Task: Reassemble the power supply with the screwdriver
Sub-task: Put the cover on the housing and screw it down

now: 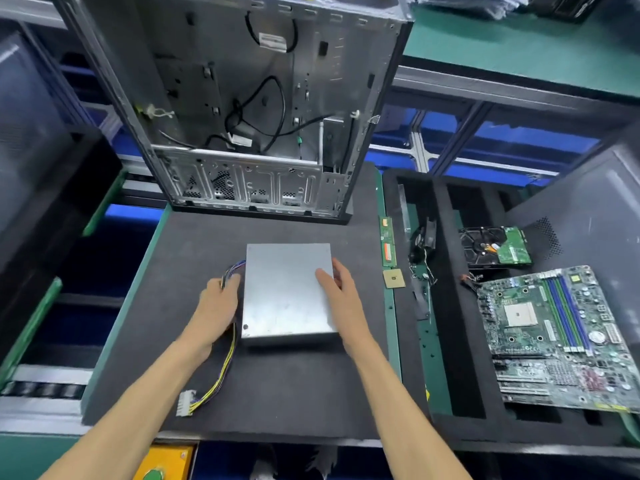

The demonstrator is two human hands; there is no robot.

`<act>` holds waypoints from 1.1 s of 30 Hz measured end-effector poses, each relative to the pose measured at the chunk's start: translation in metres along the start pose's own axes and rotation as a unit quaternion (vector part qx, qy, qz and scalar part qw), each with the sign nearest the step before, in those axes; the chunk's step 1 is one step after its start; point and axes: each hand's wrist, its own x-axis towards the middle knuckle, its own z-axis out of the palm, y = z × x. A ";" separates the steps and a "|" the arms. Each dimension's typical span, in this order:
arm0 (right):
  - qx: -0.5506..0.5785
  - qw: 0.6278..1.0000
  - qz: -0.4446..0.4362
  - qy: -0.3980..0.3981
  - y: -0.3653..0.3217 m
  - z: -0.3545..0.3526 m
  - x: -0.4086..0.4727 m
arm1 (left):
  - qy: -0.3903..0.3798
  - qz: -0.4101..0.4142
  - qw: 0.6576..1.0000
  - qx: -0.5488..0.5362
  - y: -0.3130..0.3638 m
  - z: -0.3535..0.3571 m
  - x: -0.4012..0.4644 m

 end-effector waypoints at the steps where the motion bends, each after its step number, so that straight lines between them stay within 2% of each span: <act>1: 0.036 0.999 0.014 -0.015 0.001 0.001 -0.001 | -0.006 -0.011 1.000 0.002 -0.008 0.004 -0.005; 4: 0.088 0.995 0.032 -0.026 0.003 0.005 -0.001 | -0.054 -0.037 0.996 -0.068 -0.017 0.018 -0.013; 6: 0.114 0.993 0.024 -0.017 0.004 0.010 0.001 | -0.080 -0.013 0.993 -0.088 -0.016 0.016 -0.013; 11: 0.144 0.989 0.032 0.004 -0.008 0.044 0.009 | -0.060 0.040 0.994 -0.080 0.003 -0.019 0.003; 15: 0.143 0.989 0.029 -0.010 -0.026 0.080 0.020 | -0.037 0.045 0.993 -0.102 0.009 -0.049 0.024; 19: 0.125 0.992 -0.003 -0.006 -0.040 0.106 0.038 | -0.024 0.030 0.985 -0.168 0.009 -0.071 0.045; 29: 0.098 0.995 -0.012 0.004 -0.037 0.115 0.053 | -0.025 0.062 0.990 -0.121 0.009 -0.077 0.061; 33: 0.030 0.999 -0.029 0.012 -0.040 0.109 0.053 | -0.007 0.067 0.994 -0.081 0.010 -0.079 0.059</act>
